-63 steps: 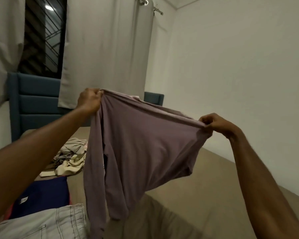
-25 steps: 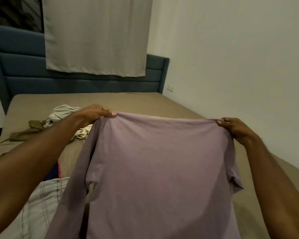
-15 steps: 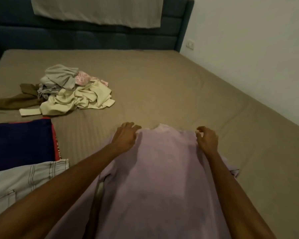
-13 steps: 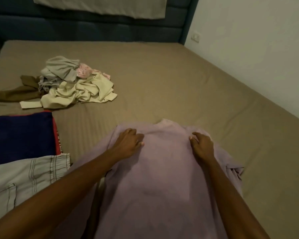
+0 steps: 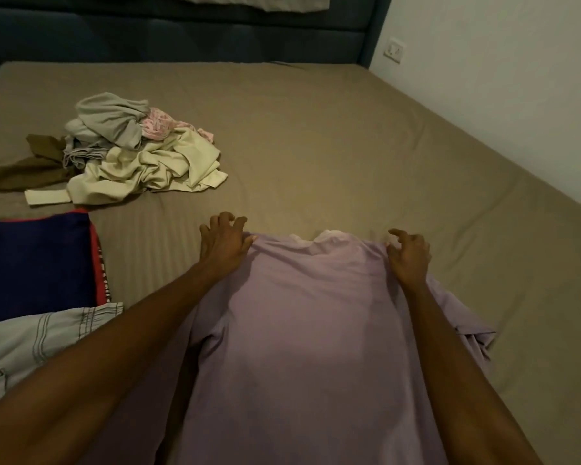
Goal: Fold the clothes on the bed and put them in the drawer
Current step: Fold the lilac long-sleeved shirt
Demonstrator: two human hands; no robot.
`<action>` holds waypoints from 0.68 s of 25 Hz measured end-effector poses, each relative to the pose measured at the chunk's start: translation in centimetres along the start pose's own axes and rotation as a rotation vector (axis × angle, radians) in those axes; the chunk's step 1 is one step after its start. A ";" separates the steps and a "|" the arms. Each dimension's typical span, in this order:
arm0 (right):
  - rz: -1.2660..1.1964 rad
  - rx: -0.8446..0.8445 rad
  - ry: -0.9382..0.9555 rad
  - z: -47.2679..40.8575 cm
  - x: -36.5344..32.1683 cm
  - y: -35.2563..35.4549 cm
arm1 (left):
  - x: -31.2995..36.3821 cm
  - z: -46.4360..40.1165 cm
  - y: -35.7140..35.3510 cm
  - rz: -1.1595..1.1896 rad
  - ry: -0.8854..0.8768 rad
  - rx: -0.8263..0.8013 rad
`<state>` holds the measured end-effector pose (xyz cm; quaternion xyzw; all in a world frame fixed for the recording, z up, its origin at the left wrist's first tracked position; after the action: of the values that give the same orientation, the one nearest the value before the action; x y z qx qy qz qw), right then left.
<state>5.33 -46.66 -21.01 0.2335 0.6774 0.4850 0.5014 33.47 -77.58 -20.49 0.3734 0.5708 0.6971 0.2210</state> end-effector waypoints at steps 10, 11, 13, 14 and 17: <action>-0.206 -0.096 0.028 -4.8 -2.6 -6.3 | -3.6 -6.0 -0.7 1.135 0.215 -0.311; -0.165 -0.123 -0.011 -5.0 -2.7 -6.9 | -3.5 -6.2 -1.5 1.147 0.240 -0.277; -0.153 -0.164 -0.058 -5.4 -2.5 -7.9 | -3.4 -6.9 -3.0 1.161 0.283 -0.257; -0.183 -0.187 -0.066 -5.7 -2.3 -8.2 | -3.4 -7.1 -3.2 1.157 0.294 -0.258; -0.200 -0.339 -0.045 -5.8 -2.7 -6.9 | -3.7 -6.5 -2.0 1.093 0.315 -0.277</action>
<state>2.32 -54.19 -25.78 0.0882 0.5945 0.5346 0.5941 30.50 -83.95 -23.87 0.4732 0.2249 0.8251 -0.2112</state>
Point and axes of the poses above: each hand's wrist, its own z-axis away from the middle knuckle, its own y-axis out of the back of the hand, x = y × z, the point moved 1 cm from there along -z, towards the middle knuckle, and after that the axes turned 9 degrees about -x, right-handed, at the moved point
